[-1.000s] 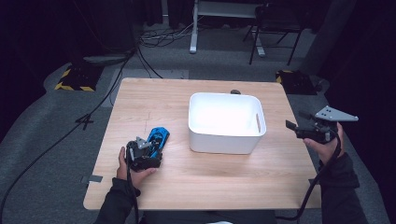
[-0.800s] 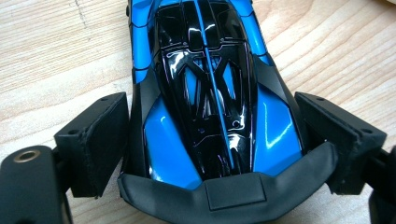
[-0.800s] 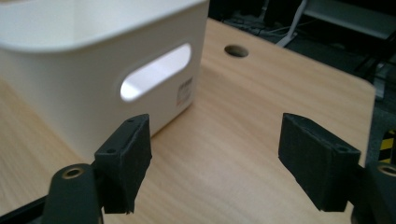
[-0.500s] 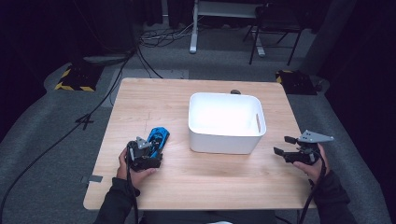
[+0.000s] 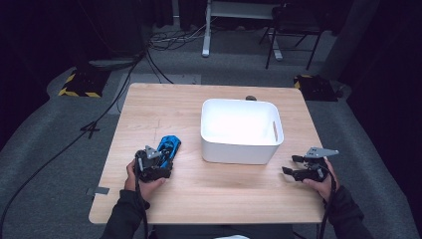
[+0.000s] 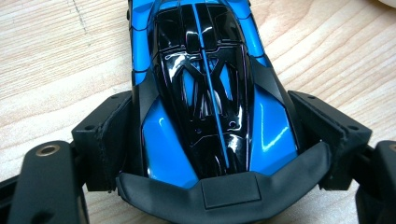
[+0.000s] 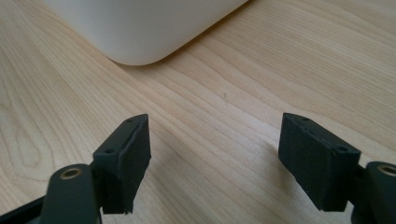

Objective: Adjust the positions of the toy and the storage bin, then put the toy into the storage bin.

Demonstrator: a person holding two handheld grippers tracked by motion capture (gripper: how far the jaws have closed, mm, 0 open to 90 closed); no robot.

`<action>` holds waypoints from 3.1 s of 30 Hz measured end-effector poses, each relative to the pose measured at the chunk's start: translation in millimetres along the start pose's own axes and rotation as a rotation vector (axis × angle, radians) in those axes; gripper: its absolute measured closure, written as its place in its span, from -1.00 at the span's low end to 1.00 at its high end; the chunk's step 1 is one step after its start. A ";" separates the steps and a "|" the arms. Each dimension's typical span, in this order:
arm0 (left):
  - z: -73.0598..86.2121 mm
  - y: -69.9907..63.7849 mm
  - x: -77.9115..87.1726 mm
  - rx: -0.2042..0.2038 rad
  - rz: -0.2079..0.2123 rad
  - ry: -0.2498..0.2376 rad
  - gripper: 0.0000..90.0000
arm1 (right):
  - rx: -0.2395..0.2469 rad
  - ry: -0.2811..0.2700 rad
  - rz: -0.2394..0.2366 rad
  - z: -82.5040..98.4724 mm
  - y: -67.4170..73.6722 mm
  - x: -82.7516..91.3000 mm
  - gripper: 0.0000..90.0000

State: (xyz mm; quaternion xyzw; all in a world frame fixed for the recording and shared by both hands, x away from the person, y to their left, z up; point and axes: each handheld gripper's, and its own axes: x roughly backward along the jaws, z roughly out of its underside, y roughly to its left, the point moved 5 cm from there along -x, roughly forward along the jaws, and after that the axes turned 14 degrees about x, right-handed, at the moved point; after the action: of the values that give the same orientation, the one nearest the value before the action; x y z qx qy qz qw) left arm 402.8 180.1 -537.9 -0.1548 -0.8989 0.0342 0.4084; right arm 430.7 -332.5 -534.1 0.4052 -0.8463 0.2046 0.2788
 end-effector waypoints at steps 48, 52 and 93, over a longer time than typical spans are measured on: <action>-22.6 -24.5 26.4 -0.112 0.057 -0.200 -0.46 | 0.039 0.046 0.059 -1.7 1.4 -5.1 -0.52; -29.8 -28.4 32.0 -0.109 0.070 -0.243 -0.46 | 0.038 0.046 0.058 -1.8 1.6 -5.0 -0.52; -84.9 -42.0 53.9 -0.112 0.157 -0.383 -0.46 | 0.037 0.045 0.058 -1.8 1.6 -5.1 -0.52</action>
State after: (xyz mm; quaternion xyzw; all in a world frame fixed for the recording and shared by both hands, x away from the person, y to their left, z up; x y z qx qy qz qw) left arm 422.2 151.2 -434.7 -0.2376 -0.9457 0.0448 0.2171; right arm 432.6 -327.6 -536.2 0.3809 -0.8472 0.2374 0.2844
